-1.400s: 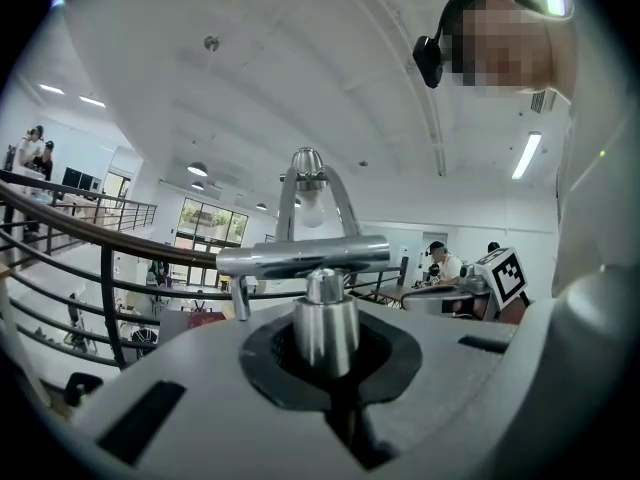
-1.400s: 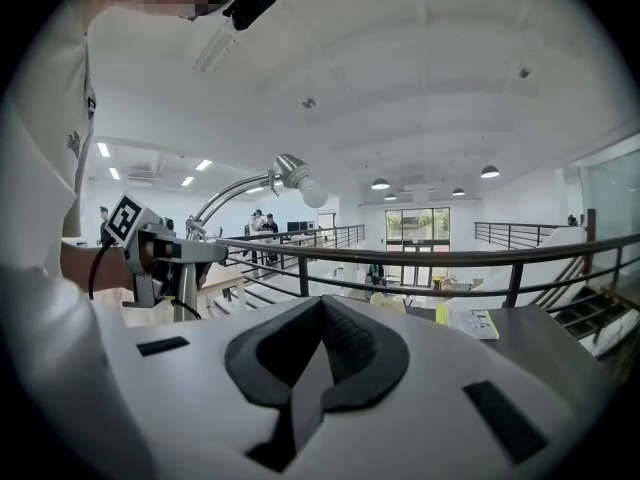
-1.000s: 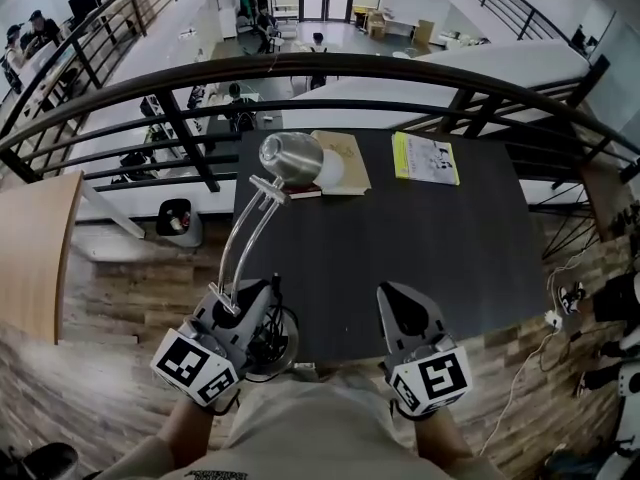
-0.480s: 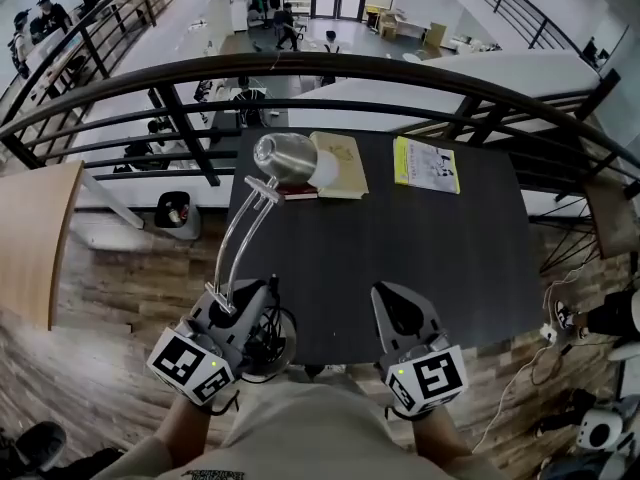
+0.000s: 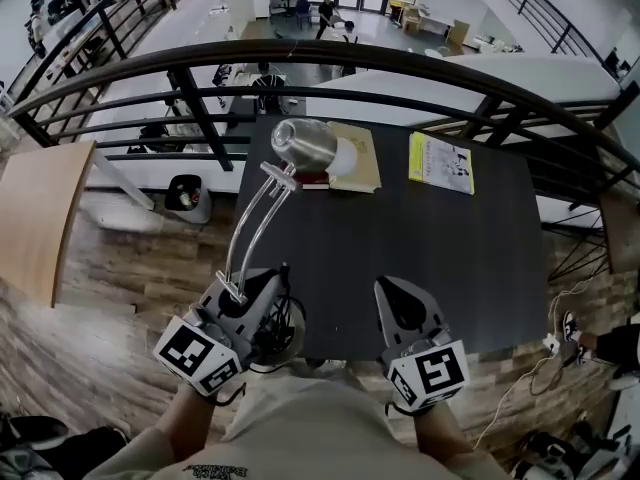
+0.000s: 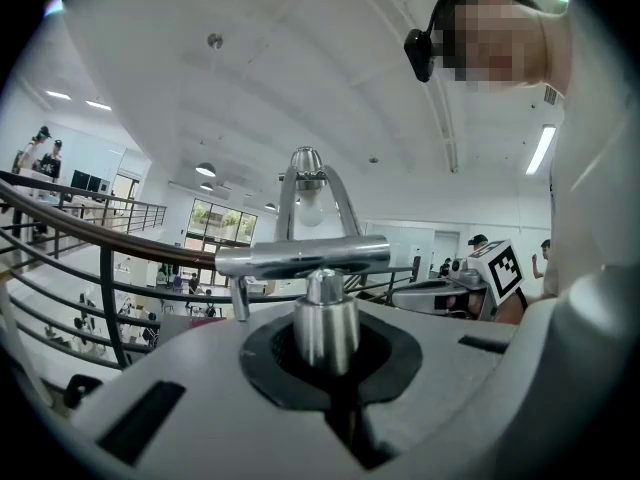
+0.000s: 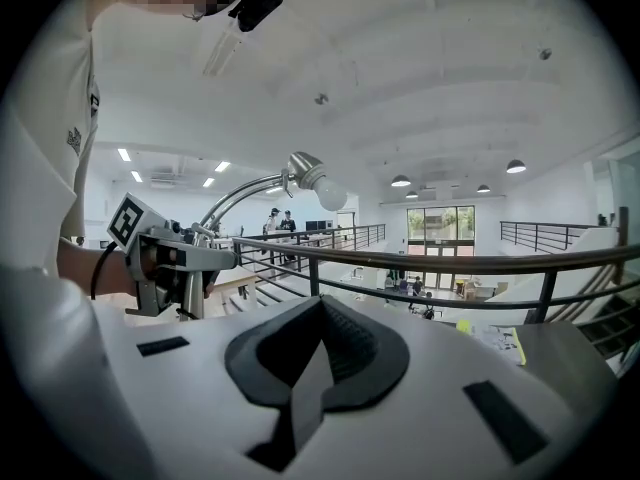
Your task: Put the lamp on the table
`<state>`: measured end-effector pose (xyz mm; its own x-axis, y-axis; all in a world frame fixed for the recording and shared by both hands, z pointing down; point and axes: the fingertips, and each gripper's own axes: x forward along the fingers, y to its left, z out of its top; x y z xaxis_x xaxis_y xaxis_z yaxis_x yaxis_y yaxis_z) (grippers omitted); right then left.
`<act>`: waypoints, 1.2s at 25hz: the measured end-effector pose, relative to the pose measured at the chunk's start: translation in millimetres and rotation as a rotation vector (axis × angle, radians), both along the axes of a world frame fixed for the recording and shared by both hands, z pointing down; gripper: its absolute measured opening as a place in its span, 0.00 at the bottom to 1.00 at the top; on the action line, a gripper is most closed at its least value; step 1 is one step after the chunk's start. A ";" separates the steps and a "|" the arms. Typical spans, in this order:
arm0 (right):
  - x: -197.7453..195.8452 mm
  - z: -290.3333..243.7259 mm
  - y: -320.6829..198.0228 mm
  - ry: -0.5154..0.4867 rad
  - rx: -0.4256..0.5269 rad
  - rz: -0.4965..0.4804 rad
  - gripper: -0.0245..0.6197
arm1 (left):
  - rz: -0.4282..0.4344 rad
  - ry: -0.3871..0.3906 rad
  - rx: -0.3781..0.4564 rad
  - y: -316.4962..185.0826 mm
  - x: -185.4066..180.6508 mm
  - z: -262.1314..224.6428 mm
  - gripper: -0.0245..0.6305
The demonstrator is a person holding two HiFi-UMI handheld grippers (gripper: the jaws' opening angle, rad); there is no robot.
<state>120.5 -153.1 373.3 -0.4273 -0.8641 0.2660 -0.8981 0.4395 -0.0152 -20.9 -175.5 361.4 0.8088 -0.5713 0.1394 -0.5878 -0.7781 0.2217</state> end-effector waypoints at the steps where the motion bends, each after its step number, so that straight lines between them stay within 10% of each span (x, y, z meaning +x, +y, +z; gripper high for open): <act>1: 0.5 1.5 -2.4 0.003 -0.001 -0.001 0.04 | -0.003 -0.001 0.005 -2.3 1.3 0.4 0.04; 11: -15.7 -8.4 -51.9 0.098 0.135 -0.042 0.04 | 0.008 0.015 0.077 -45.9 11.7 6.8 0.04; 30: -28.5 101.6 -148.6 0.070 0.043 -0.031 0.04 | 0.021 0.032 0.141 -154.4 23.6 113.0 0.04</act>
<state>92.0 -301.7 474.9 -0.4360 -0.8618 0.2594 -0.8821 0.4664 0.0669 2.7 -329.9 474.4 0.8238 -0.5659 0.0331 -0.5651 -0.8151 0.1276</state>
